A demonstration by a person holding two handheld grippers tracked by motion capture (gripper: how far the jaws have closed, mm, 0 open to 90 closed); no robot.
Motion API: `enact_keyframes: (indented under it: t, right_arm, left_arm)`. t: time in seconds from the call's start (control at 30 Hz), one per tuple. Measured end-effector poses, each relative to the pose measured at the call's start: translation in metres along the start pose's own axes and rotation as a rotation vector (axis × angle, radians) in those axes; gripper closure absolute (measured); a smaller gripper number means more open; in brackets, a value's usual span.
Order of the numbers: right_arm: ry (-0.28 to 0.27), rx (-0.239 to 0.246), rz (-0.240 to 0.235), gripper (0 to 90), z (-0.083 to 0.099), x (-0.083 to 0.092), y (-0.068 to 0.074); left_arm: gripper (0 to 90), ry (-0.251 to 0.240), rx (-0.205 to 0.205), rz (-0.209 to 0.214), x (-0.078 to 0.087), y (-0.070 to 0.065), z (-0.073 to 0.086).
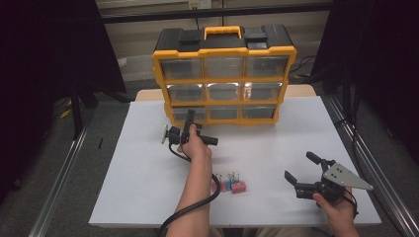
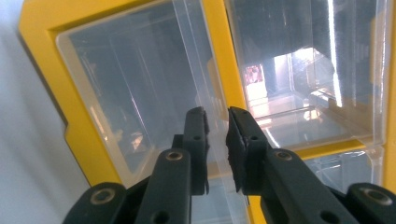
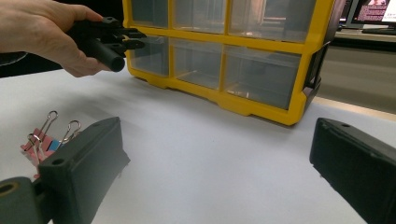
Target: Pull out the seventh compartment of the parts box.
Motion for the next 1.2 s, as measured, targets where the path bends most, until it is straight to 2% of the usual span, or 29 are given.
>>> enact_keyframes:
  t: [0.03, 0.07, 0.1, 0.17, 0.2, 0.23, 0.27, 0.33, 0.37, 0.47, 0.5, 0.53, 0.57, 0.67, 0.7, 0.73, 0.77, 0.8, 0.83, 0.87, 0.97, 1.0, 1.2]
  right_arm:
    - [0.001, 0.000, -0.003, 2.7, 0.000, -0.001, 0.001]
    - [0.003, -0.004, 0.003, 2.7, 0.000, -0.001, 0.001]
    - [0.004, -0.003, 0.001, 2.7, 0.000, -0.001, 0.001]
    - [0.001, 0.002, -0.007, 2.7, 0.000, 0.000, 0.002]
    - [0.000, 0.006, -0.006, 2.7, 0.000, 0.000, 0.002]
    - [0.000, 0.003, -0.004, 2.7, 0.000, 0.000, 0.002]
    - [0.001, 0.003, -0.002, 2.7, 0.000, 0.000, 0.002]
    - [0.000, 0.003, -0.005, 2.7, 0.000, 0.000, 0.002]
    - [0.000, 0.004, -0.004, 2.7, 0.000, 0.000, 0.002]
    - [0.001, 0.006, -0.003, 2.7, 0.000, 0.000, 0.002]
    - [-0.001, 0.005, -0.005, 2.6, 0.000, 0.000, 0.002]
    - [-0.001, 0.004, -0.006, 2.7, 0.000, 0.000, 0.002]
    - [-0.002, 0.002, 0.001, 2.7, 0.000, 0.000, 0.001]
    - [-0.001, 0.002, -0.002, 2.6, 0.000, 0.000, 0.001]
    - [-0.001, 0.001, -0.001, 2.6, 0.000, 0.000, 0.001]
    - [0.000, 0.002, -0.001, 2.6, 0.000, 0.000, 0.000]
    - [0.000, 0.002, -0.001, 2.6, 0.000, 0.000, 0.000]
    - [-0.001, 0.001, -0.001, 2.6, 0.000, 0.000, 0.001]
    - [-0.002, 0.002, -0.001, 2.6, -0.001, 0.000, 0.001]
    - [-0.002, 0.003, 0.002, 2.6, -0.001, 0.000, 0.000]
    - [-0.001, 0.000, 0.002, 2.5, -0.001, 0.000, 0.000]
    - [-0.002, 0.000, 0.002, 2.5, -0.001, 0.000, 0.000]
    - [-0.001, 0.000, 0.003, 2.5, -0.001, 0.000, 0.000]
  left_arm:
    - [78.4, 0.023, -0.020, -0.010, 0.002, 0.001, 0.001]
    - [78.4, 0.016, -0.003, -0.008, 0.002, 0.000, 0.001]
    - [78.4, -0.045, 0.036, -0.009, -0.001, -0.004, -0.001]
    - [78.4, 0.014, -0.008, -0.017, 0.005, -0.002, 0.001]
    - [78.4, -0.040, 0.026, -0.009, 0.002, -0.004, 0.000]
    - [78.4, -0.056, 0.037, -0.010, 0.002, -0.005, -0.001]
    - [78.6, -0.022, 0.020, -0.005, 0.005, -0.004, 0.001]
    - [78.6, -0.003, 0.001, -0.011, 0.007, -0.002, 0.002]
    - [78.6, -0.085, 0.077, -0.007, 0.002, -0.008, -0.001]
    - [78.6, -0.066, 0.051, -0.007, 0.005, -0.006, -0.001]
    - [78.6, -0.092, 0.080, -0.003, 0.004, -0.008, -0.001]
    - [78.6, -0.066, 0.057, -0.008, 0.006, -0.006, 0.000]
    - [78.6, -0.086, 0.058, -0.004, 0.005, -0.007, -0.001]
    - [78.6, -0.090, 0.063, -0.004, 0.006, -0.008, -0.001]
    - [78.6, -0.074, 0.045, -0.007, 0.008, -0.006, 0.000]
    - [78.6, -0.088, 0.060, -0.007, 0.007, -0.008, 0.000]
    - [78.5, -0.078, 0.055, -0.008, 0.009, -0.007, 0.001]
    - [78.5, -0.094, 0.073, -0.015, 0.008, -0.008, 0.000]
    - [78.5, -0.085, 0.061, -0.012, 0.009, -0.007, 0.001]
    - [78.5, -0.102, 0.077, -0.002, 0.008, -0.009, 0.001]
    - [78.5, -0.081, 0.058, -0.008, 0.011, -0.007, 0.002]
    - [78.5, -0.098, 0.060, -0.002, 0.010, -0.008, 0.000]
    - [78.6, -0.110, 0.077, 0.002, 0.010, -0.009, 0.000]
Point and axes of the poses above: each handheld gripper's, and its own axes: x roughly backward along the jaws, z roughly out of its underside, y roughly to its left, the point moved 6 cm from there along -x, roughly forward along the jaws, and after that the axes turned 14 degrees about z, right-handed, at the moved point
